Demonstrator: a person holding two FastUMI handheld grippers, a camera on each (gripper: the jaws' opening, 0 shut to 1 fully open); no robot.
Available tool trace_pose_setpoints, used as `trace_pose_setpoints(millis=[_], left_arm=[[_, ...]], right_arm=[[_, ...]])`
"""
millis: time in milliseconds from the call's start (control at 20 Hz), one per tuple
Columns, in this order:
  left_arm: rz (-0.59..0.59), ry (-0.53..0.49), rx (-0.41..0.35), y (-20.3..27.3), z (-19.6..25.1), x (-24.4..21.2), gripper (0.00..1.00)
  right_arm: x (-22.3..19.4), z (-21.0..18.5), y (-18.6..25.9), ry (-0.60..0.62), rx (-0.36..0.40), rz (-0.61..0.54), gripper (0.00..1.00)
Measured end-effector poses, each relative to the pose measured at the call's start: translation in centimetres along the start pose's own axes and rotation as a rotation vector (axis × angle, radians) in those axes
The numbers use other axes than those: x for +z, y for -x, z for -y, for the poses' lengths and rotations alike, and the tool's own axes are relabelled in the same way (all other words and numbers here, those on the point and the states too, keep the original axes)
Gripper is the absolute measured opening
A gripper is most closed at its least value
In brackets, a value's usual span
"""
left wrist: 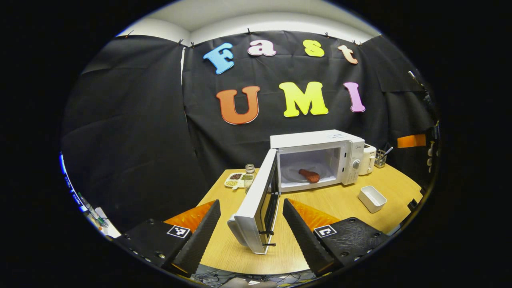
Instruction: Open the microwave oven with the left hand, put the food in, and close the microwave oven.
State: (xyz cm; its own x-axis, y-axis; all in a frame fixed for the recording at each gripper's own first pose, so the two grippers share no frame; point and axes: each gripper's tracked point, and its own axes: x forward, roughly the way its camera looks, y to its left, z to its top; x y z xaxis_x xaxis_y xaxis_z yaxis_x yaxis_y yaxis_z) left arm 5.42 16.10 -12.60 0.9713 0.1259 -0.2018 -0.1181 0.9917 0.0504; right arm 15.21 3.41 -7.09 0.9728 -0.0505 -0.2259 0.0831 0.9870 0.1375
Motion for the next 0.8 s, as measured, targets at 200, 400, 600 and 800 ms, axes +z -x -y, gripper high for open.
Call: trace_pose_setpoints(millis=[200,400,600,800], left_arm=[[0.007,0.036,0.044,0.0,0.0,0.4,0.56],[0.028,0.02,0.058,-0.1,-1.0,-0.4,0.05],[0.012,0.045,0.084,-0.4,-4.6,-2.5,0.0],[-0.025,0.014,0.06,-2.7,-7.0,-5.5,0.0]], right_arm=[[-1.0,2.5,3.1,0.013,0.036,-0.033,1.0],[-1.8,4.5,4.7,0.022,0.07,-0.074,1.0],[-1.7,5.7,6.5,-0.002,0.033,-0.072,1.0],[-2.1,5.0,8.3,-0.054,-0.034,-0.066,1.0]])
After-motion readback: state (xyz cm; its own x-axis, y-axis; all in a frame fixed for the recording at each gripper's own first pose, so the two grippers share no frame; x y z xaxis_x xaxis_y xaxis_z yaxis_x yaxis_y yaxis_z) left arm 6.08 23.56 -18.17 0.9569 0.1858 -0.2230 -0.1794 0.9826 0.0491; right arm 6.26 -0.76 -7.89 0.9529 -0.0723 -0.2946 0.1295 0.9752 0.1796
